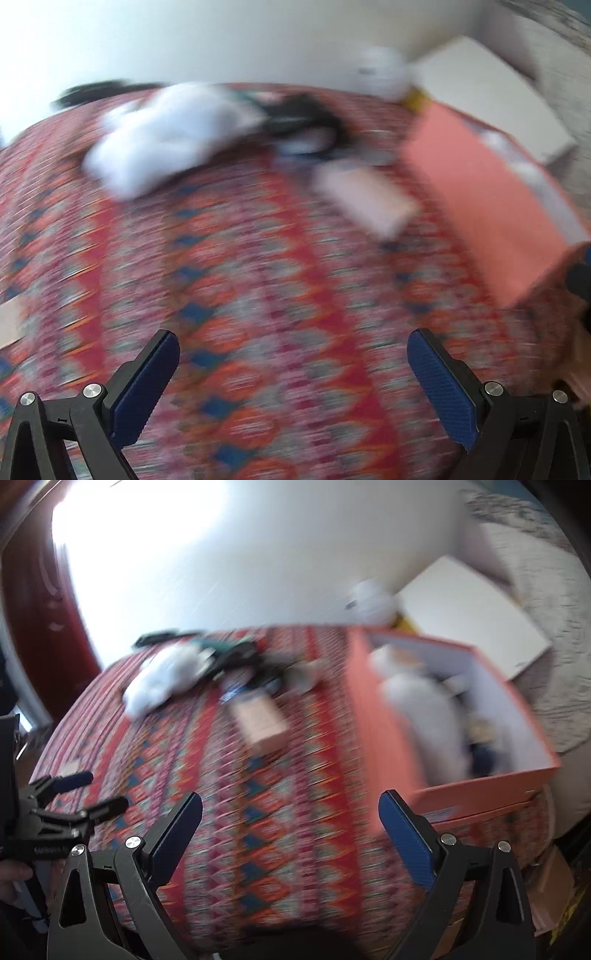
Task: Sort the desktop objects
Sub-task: 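Grasp the white plush bunny with the left tool while the right tool grasps the beige box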
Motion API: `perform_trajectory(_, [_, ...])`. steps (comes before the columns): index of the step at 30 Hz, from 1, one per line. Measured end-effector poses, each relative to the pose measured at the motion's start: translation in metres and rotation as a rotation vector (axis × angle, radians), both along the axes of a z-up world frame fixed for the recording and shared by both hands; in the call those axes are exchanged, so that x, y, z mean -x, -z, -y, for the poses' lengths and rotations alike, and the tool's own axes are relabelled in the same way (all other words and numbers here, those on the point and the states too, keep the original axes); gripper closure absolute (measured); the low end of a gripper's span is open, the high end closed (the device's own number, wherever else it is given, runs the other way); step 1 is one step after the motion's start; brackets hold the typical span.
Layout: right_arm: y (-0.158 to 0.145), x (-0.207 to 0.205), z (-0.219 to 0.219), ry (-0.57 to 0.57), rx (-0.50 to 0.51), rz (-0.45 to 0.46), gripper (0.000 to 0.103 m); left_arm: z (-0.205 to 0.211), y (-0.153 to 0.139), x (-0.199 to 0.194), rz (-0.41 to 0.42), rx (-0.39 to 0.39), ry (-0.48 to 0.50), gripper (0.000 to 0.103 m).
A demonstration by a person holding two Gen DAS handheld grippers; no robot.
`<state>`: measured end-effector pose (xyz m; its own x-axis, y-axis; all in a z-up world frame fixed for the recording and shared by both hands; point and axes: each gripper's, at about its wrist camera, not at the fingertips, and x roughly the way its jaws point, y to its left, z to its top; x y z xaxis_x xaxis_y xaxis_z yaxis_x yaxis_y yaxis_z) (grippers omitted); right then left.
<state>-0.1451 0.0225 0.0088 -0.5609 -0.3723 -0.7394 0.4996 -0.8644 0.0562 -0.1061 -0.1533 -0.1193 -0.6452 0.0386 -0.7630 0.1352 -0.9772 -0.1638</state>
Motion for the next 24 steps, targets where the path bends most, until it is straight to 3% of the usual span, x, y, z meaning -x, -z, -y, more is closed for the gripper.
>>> perform_trajectory(4, [0.025,0.001,0.055,-0.081,-0.058,-0.008,0.005,0.050,0.013,-0.002,0.008,0.048,-0.092,0.001])
perform_trajectory(8, [0.046,0.027,0.095,-0.110,-0.171,-0.050,0.005,0.060,0.017,0.021,0.013,0.144,-0.076,0.001])
perform_trajectory(14, [0.076,0.102,0.122,-0.099,-0.219,0.023,0.005,0.046,0.033,0.091,0.023,0.357,-0.014,0.001])
perform_trajectory(24, [0.118,0.175,0.152,-0.119,-0.273,0.057,0.005,0.055,0.047,0.225,0.016,0.561,-0.012,0.001])
